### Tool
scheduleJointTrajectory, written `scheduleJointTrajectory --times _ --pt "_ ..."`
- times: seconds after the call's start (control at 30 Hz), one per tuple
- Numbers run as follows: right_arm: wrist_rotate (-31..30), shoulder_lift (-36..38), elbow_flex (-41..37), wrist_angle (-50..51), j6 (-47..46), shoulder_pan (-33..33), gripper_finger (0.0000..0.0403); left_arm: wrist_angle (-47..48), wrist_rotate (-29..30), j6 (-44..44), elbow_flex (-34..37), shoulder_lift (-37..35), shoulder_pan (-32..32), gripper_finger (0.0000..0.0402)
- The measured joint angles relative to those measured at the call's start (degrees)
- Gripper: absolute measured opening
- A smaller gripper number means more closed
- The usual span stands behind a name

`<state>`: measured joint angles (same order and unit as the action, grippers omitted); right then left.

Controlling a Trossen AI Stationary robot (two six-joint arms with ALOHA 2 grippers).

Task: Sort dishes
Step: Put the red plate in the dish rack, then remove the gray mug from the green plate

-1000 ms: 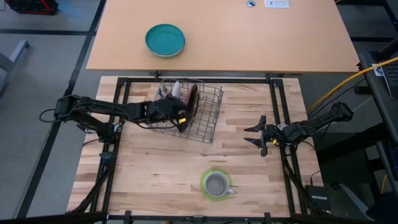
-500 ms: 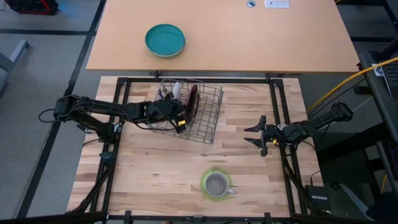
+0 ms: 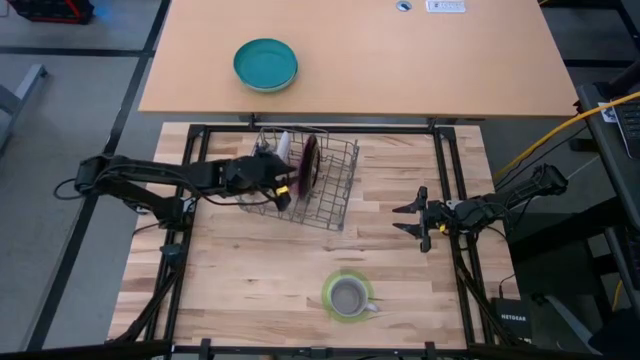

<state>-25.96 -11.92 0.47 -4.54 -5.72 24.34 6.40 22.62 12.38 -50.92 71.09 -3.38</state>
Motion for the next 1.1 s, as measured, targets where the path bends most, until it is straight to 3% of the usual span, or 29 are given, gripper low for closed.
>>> scheduleJointTrajectory --times 0.13,0.33,0.5,0.67,0.87,1.1 --pt "0.74 -0.02 -0.02 -0.18 0.0 0.0 0.0198 0.14 -0.01 -0.05 0.01 -2.56 0.01 0.0127" --pt "10.34 -0.02 0.0 -1.6 0.0 0.03 0.0198 -0.63 -5.22 4.23 0.02 -7.67 2.13 0.0127" --pt "12.83 -0.5 -0.01 -2.25 -1.36 0.07 0.0198 -3.76 -11.92 7.68 0.04 -8.3 8.07 0.0127" --pt "17.16 -4.31 0.41 -7.98 -4.44 0.06 0.0198 -3.99 -12.67 7.74 0.07 -7.1 14.77 0.0127" --pt "22.05 -14.97 7.66 -9.39 -4.08 0.07 0.0198 -4.08 -12.11 9.69 0.09 -4.25 19.79 0.0127" --pt "24.59 -36.29 16.27 -8.42 -6.5 4.77 0.0198 -3.98 -11.94 12.41 0.11 0.9 21.42 0.0127"
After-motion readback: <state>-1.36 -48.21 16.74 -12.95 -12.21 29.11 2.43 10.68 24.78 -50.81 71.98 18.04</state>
